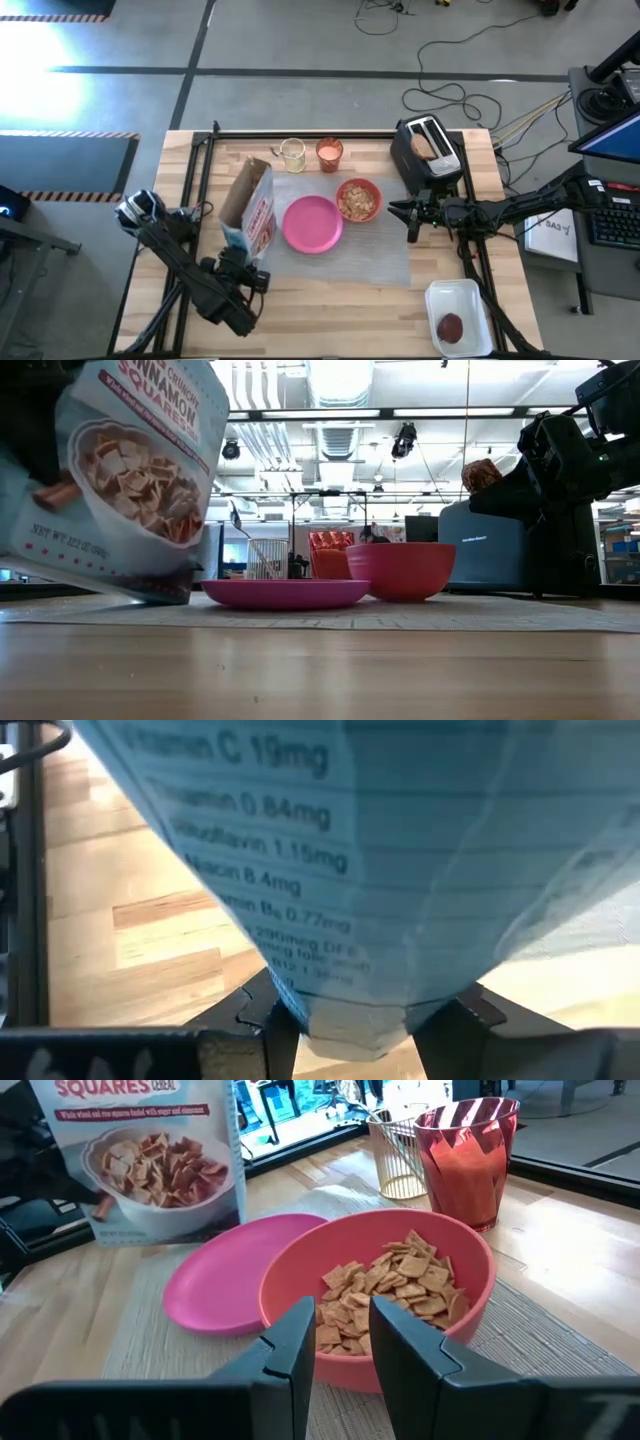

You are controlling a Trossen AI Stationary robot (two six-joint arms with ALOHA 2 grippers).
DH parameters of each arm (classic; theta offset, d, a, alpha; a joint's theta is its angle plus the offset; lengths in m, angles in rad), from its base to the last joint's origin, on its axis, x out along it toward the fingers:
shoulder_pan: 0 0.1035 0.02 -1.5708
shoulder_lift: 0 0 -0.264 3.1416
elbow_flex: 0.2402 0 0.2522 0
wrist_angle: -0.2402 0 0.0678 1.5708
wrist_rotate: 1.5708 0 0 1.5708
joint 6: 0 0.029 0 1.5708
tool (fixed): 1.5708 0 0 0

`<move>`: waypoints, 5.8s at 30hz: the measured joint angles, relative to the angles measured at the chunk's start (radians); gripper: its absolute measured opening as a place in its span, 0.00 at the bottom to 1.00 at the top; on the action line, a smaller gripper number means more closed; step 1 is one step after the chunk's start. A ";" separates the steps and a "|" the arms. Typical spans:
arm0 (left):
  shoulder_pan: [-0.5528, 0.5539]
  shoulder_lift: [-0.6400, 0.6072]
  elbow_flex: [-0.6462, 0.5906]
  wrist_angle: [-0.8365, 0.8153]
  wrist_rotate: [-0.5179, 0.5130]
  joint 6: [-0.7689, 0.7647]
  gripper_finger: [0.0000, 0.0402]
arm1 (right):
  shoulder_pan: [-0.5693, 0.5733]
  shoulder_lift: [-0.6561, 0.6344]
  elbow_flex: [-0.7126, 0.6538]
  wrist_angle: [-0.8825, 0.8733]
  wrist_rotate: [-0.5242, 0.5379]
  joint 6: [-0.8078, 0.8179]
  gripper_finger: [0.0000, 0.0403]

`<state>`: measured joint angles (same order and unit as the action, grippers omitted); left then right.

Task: Arrange a breakfast setting
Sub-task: Pour the cereal from the cereal box into the red bowl

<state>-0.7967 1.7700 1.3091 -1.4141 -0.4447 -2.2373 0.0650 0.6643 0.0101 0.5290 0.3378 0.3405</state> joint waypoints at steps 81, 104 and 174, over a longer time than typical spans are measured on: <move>-0.013 0.031 -0.014 -0.110 -0.083 -0.188 0.23 | 0.000 0.000 0.000 0.000 0.000 0.000 0.21; -0.041 0.126 -0.005 0.089 -0.028 -0.181 0.47 | 0.000 0.000 0.000 0.000 0.000 0.000 0.21; -0.021 0.125 0.012 -0.157 -0.291 -0.169 0.76 | 0.000 0.000 0.000 0.000 0.000 0.000 0.21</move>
<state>-0.8182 1.8946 1.3210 -1.5707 -0.7353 -2.4061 0.0647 0.6647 0.0097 0.5289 0.3382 0.3401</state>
